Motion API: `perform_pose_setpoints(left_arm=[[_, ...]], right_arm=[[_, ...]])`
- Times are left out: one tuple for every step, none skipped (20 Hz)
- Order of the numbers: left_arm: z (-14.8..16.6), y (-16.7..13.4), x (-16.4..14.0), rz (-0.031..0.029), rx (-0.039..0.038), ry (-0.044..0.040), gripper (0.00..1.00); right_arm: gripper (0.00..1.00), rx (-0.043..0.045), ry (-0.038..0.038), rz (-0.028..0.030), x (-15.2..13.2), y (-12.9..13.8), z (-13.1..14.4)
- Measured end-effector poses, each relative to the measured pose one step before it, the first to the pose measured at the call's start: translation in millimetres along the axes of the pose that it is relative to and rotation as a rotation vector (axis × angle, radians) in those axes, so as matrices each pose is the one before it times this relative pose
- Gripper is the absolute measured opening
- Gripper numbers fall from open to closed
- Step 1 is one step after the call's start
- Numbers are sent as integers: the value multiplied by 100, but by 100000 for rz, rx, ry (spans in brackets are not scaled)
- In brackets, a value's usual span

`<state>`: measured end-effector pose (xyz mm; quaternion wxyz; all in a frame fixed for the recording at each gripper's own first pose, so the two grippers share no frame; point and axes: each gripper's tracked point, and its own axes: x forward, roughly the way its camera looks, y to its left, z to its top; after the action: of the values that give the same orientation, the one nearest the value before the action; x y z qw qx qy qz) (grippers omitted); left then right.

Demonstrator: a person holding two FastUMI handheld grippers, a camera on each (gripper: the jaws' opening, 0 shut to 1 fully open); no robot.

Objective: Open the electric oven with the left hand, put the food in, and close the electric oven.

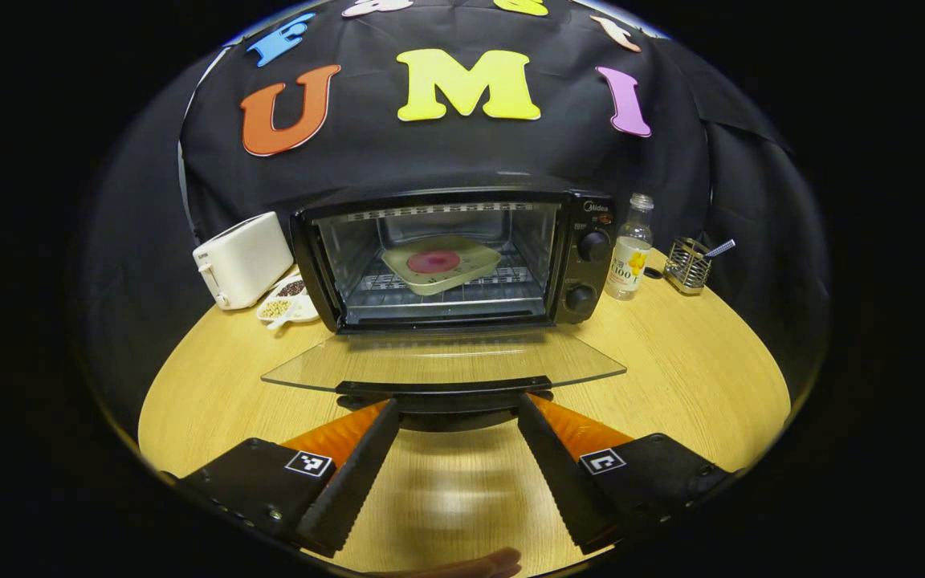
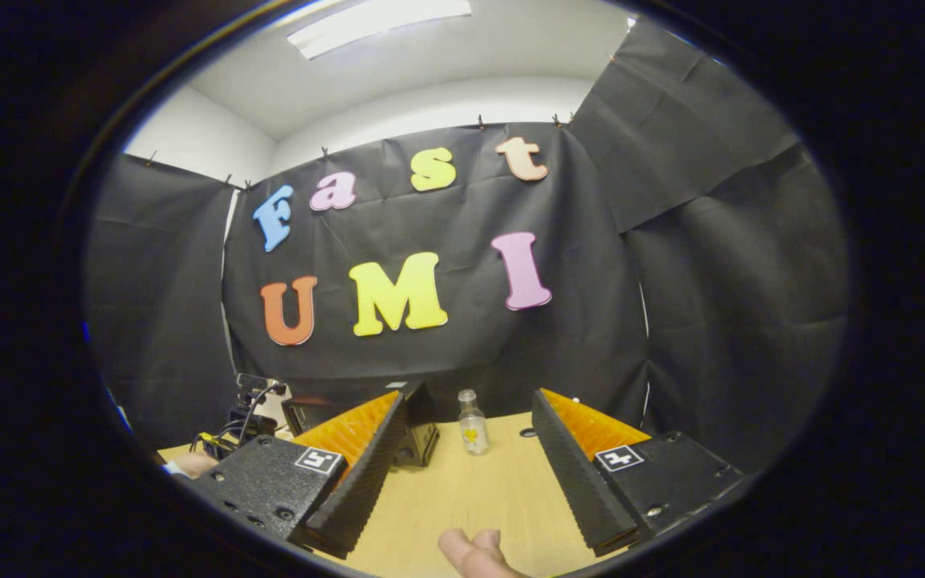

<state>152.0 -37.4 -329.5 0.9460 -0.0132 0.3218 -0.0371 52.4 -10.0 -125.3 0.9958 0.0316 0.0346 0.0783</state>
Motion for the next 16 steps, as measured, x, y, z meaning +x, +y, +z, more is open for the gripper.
perform_pose_setpoints(left_arm=[[65, 121, 51, -88, -313, 699, 96], [25, -8, -46, -160, -81, 876, 96], [272, -21, -116, 37, 140, 111, 96], [451, 38, -94, 123, 533, -989, 96], [453, 20, 42, 61, 494, -1323, 96], [306, 82, 22, 24, 520, -560, 96], [271, 38, 43, 32, 649, -310, 96], [266, 53, -4, 64, 525, -215, 96], [382, 93, 4, 148, 357, -373, 96], [400, 51, -140, 390, 149, -621, 96], [553, 112, 138, 309, 136, -835, 96], [394, 32, 13, 118, 445, -669, 96], [513, 82, 47, 87, 551, -1158, 96], [562, 46, 10, 42, 690, -1064, 96], [474, 102, 5, 62, 444, -1024, 96], [474, 128, 145, 113, 250, -1146, 96]], right_arm=[[94, 77, 156, 9, -41, 22, 18], [94, -304, -34, 356, -1, -9, 3], [94, -432, -234, 53, 17, -64, 19], [94, -558, -395, -531, 142, -323, 39], [94, -649, -232, -637, 96, -212, 79], [94, -405, -169, -368, -6, -193, -4], [94, -8, 51, -40, 34, -49, -46], [94, 70, 279, 245, 33, 57, -118], [95, 173, 329, 211, 11, -1, -103], [95, 147, 325, 39, 188, -158, -180], [95, 54, 151, -20, 73, -25, -52], [95, 153, 60, -206, 107, -129, 25], [95, 85, 169, -64, 168, -109, -58], [95, 77, 296, -254, 116, -78, -280], [95, 115, 281, -218, 103, -77, -69], [95, 71, 295, 24, 112, 28, -83]])
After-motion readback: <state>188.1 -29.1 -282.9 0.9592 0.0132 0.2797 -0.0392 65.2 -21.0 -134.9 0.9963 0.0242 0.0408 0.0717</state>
